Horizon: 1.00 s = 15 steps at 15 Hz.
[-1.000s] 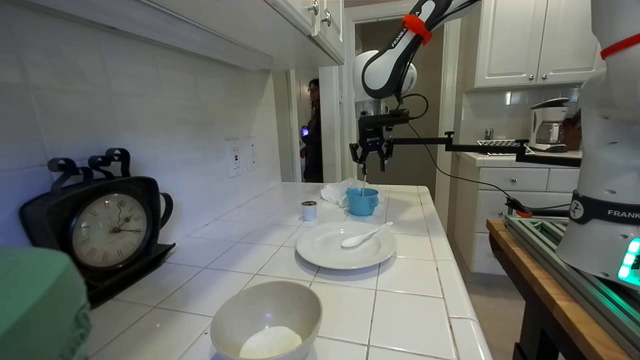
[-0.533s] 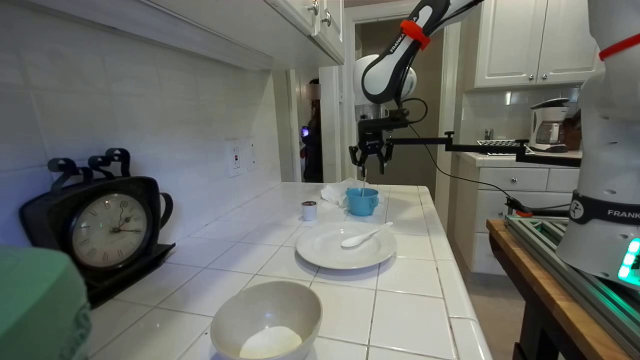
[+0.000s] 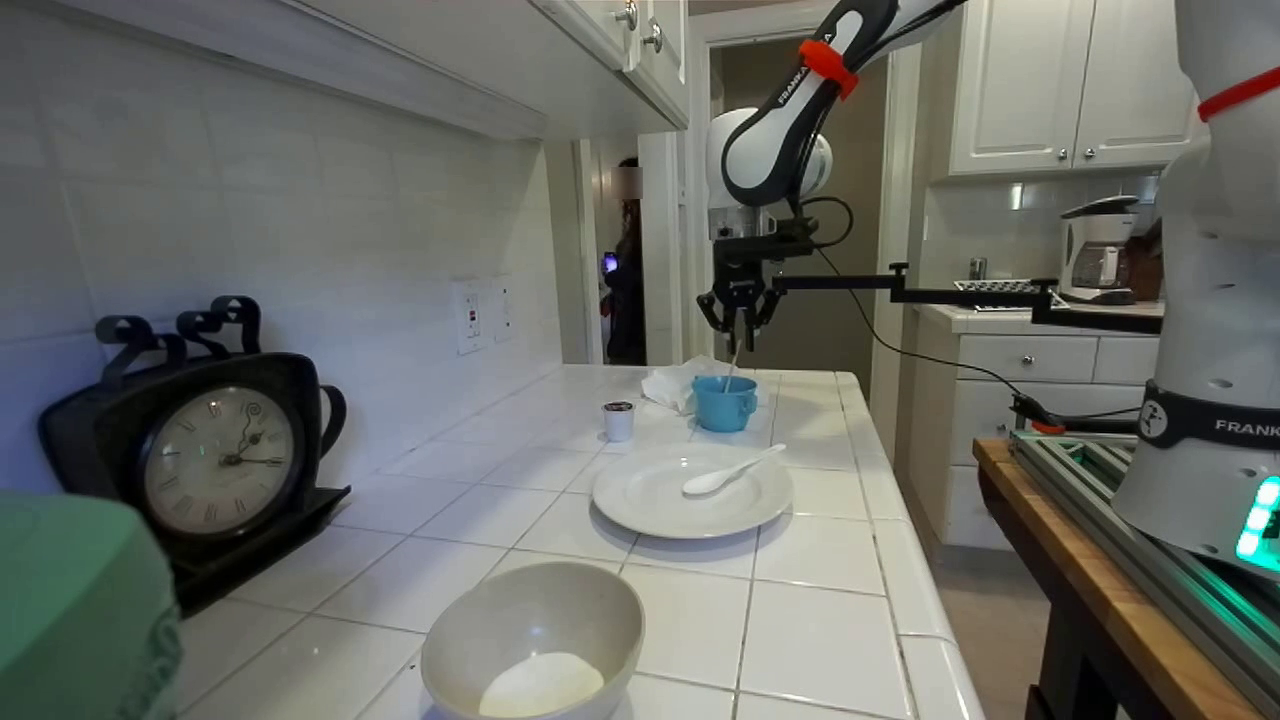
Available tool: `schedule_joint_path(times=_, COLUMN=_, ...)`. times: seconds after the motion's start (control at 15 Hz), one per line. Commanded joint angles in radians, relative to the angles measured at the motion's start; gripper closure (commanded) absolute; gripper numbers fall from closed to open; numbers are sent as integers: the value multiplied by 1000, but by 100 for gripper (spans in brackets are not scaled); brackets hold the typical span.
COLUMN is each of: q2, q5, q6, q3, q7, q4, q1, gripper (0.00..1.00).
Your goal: Pick up the stick from the cup and put it on the counter
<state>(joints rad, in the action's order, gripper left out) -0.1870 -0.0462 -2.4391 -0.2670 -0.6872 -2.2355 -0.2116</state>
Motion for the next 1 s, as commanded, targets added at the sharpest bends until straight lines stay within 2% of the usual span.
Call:
schedule_joint_path(times=0.0, q2=-13, q5=26, q6=-6, q3=-5, q7=6, q4=16, q1=6, gripper=98)
schedule_joint_path(times=0.93, q2=65, q5=15, q6=24, q3=3, q7=10, q4=-4, q1=23, gripper=99)
